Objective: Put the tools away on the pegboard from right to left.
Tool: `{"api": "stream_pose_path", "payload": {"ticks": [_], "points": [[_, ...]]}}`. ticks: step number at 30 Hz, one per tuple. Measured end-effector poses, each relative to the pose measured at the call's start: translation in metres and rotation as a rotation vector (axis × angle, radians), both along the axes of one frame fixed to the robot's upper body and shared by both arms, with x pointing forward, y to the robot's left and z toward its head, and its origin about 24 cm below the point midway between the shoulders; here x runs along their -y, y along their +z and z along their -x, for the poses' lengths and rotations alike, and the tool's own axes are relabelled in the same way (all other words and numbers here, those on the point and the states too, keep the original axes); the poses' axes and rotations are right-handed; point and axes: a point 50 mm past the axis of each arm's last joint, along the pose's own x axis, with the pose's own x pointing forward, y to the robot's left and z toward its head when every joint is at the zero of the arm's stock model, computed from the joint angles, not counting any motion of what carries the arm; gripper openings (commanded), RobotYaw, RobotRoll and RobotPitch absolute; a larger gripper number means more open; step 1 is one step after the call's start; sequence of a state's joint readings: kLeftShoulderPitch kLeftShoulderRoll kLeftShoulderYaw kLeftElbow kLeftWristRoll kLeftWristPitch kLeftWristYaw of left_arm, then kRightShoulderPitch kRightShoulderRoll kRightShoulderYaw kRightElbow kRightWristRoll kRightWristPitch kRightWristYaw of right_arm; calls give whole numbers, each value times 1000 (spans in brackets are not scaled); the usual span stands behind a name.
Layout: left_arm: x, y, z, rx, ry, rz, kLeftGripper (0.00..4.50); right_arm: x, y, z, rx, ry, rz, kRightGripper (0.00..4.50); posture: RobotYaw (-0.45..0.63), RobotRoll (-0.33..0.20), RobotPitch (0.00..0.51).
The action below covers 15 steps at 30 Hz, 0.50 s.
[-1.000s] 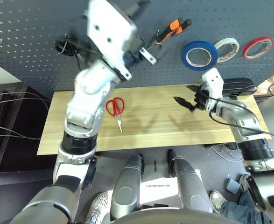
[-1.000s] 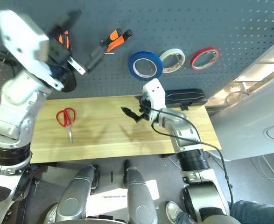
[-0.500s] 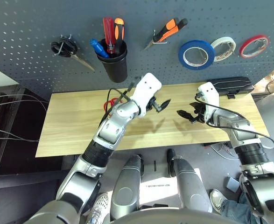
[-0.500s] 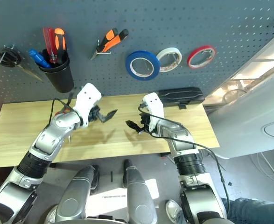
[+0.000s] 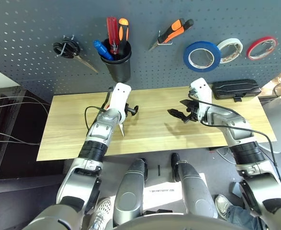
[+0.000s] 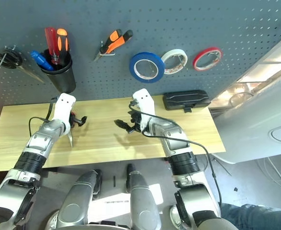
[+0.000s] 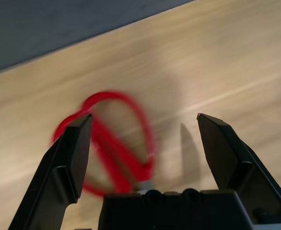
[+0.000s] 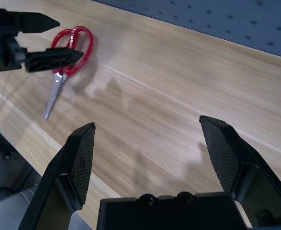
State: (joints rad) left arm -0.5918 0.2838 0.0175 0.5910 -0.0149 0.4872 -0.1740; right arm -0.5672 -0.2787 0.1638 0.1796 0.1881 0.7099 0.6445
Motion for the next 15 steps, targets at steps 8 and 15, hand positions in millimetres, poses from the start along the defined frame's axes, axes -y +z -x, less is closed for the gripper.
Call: {"api": "stream_pose_path", "payload": {"ticks": [8, 15], "points": [[-13, -9, -10, -60, 103, -6, 4456, -13, 1, -2, 2, 13, -18, 4500, 153, 0, 313], [-14, -13, -15, -85, 128, -1, 3579, -12, 4, -3, 36, -1, -20, 4500, 128, 0, 333]]}}
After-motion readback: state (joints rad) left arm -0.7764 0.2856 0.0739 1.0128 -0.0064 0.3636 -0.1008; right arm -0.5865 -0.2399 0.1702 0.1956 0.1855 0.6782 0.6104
